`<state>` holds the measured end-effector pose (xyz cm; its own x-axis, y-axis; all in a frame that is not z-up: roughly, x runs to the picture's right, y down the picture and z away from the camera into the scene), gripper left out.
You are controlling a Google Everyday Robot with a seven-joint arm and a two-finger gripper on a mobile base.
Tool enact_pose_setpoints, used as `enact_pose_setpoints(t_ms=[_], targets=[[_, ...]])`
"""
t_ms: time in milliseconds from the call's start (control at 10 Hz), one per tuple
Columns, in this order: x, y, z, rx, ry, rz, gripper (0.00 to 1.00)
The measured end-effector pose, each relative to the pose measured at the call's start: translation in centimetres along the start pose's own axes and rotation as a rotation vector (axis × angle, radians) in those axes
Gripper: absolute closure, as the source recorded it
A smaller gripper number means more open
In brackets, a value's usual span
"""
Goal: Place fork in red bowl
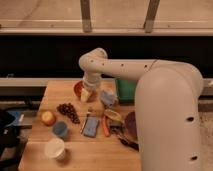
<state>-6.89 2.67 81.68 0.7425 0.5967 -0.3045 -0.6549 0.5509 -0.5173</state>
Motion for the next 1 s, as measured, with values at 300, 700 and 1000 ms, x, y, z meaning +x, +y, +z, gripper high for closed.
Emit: enact_pose_setpoints(t_ms=[300, 700, 1000], targets=[[-0.1, 0.1, 0.6, -0.017, 0.006, -0.003, 0.23], [-1.0, 1.8, 4.7, -0.068, 0.073, -0.038, 0.23], [-0.4, 2.5, 7.1, -0.091, 0.132, -0.036, 0.23]])
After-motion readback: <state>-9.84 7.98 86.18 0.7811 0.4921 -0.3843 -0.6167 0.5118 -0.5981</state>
